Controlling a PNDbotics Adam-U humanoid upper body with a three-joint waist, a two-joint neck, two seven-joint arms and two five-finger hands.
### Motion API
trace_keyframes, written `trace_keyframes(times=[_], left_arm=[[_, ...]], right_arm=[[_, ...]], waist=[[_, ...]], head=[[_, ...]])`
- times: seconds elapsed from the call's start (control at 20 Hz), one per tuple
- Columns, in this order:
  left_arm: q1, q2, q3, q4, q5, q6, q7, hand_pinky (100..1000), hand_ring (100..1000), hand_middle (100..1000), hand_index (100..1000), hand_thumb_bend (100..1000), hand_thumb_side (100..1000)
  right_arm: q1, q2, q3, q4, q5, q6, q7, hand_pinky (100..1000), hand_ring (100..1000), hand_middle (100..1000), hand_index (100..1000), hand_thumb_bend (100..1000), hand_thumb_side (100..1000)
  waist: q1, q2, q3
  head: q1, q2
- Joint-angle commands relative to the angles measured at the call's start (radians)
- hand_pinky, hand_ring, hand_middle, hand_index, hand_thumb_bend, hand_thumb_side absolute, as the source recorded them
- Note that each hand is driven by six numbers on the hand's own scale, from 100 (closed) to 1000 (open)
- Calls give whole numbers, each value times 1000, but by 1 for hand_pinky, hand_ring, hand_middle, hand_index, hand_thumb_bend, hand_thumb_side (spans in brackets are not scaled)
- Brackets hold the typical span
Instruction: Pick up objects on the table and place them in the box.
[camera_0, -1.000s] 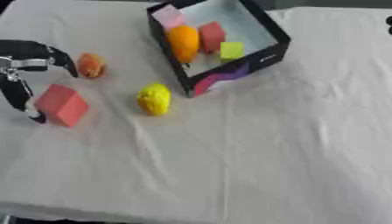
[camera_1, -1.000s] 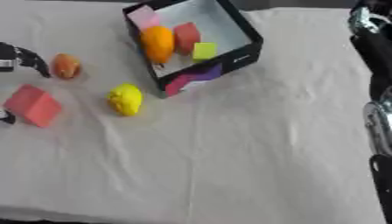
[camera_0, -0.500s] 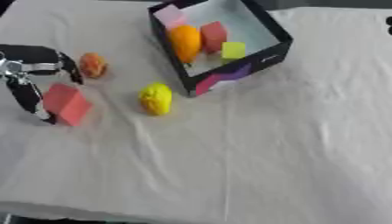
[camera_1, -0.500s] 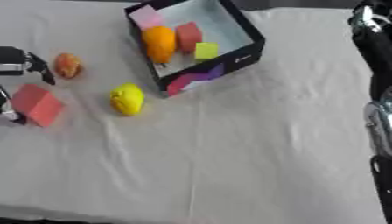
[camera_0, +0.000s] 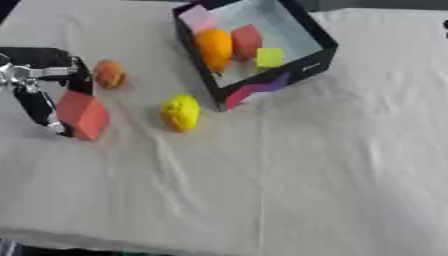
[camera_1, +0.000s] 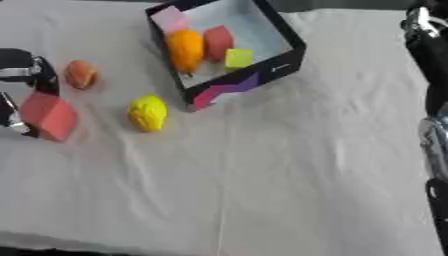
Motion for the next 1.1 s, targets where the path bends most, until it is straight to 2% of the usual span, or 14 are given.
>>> trace_keyframes(times=[0.05, 0.2, 0.35, 0.5, 0.7, 0.9, 1.1], left_arm=[[-45, 59, 45, -114, 43, 34, 11, 548, 541, 477, 557, 585, 100], [-131, 48, 66, -203, 89, 86, -8, 526, 531, 472, 553, 569, 100], [-258, -16, 54, -190, 107, 123, -41, 509, 522, 468, 548, 561, 100], [-401, -138, 17, -76, 71, 130, -72, 509, 522, 468, 547, 561, 100], [-530, -286, -17, 107, -33, 91, -89, 518, 530, 475, 553, 572, 100], [-595, -405, -11, 265, -162, 53, -48, 552, 547, 492, 574, 629, 100], [-614, -485, 3, 369, -286, 25, 21, 573, 572, 517, 605, 695, 100]], right_arm=[[-17, -15, -11, -15, -3, -6, 0, 786, 698, 669, 798, 100, 367], [-17, -17, -13, -16, -1, -9, -1, 787, 702, 672, 800, 100, 364], [-17, -15, -11, -14, 0, -10, 0, 786, 701, 671, 799, 100, 367], [-22, -6, -3, -13, -1, -9, 6, 786, 701, 671, 799, 100, 370], [-39, 6, 5, -15, -3, -8, 14, 786, 701, 671, 799, 100, 372], [-65, 22, 18, -19, -6, -7, 27, 786, 701, 672, 799, 100, 372], [-85, 38, 33, -21, -7, -4, 43, 786, 702, 672, 799, 100, 374]], waist=[[4, -21, 3], [6, -25, 8], [8, -30, 13], [7, -31, 11], [3, -23, -1], [0, -11, -22], [3, -3, -40]], head=[[-8, 4], [-10, 8], [-7, 13], [-1, 11], [21, 6], [46, -4], [63, -10]])
